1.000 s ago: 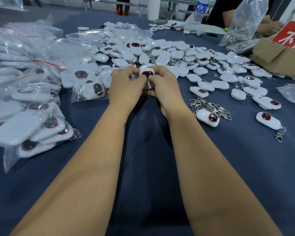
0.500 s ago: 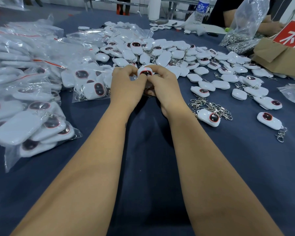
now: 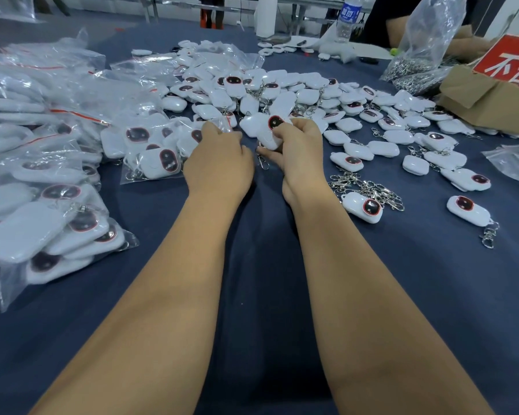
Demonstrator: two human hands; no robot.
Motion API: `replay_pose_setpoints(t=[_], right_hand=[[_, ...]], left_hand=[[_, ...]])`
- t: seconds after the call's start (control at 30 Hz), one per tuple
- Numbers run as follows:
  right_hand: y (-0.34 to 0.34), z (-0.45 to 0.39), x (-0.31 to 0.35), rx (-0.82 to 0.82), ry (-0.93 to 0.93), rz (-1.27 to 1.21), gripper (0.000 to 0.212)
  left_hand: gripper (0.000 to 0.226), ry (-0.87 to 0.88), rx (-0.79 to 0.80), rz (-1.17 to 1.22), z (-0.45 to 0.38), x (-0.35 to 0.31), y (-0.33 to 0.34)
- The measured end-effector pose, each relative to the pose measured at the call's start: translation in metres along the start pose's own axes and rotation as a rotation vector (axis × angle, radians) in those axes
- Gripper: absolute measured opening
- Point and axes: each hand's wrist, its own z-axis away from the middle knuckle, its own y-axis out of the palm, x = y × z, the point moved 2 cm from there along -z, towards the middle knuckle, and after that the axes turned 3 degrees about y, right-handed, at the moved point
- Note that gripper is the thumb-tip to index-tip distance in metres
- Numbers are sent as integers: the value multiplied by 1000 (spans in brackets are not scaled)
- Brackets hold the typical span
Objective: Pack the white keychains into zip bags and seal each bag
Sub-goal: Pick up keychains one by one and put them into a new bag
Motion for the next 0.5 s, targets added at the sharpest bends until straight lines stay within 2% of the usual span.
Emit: replay_pose_setpoints(t=[0.07, 0.13, 0.2, 0.27, 0.33, 0.37, 0.43, 0.5], right_hand=[[0, -1, -1, -9, -3, -9, 12], [1, -1, -1, 13, -4, -41, 21], [3, 0, 0, 55, -12, -93, 24], [6, 1, 2, 102, -21, -177, 18], [7, 3, 4, 151, -9, -285, 19], [8, 3, 5, 173, 1, -317, 21], [8, 3, 4, 200, 15, -335, 23], [10, 5, 1, 211, 12, -280, 24]], left_hand=[[32, -10, -12, -65, -1, 0, -1], [29, -17, -45, -63, -4, 3, -2], [19, -55, -91, 26, -5, 6, -5], [23, -122, -125, 151, -6, 9, -8], [27, -160, -138, 173, -7, 10, -12], [22, -151, -133, 149, -8, 9, -12], [19, -132, -119, 126, -8, 8, -14], [23, -163, -119, 217, -8, 7, -16]])
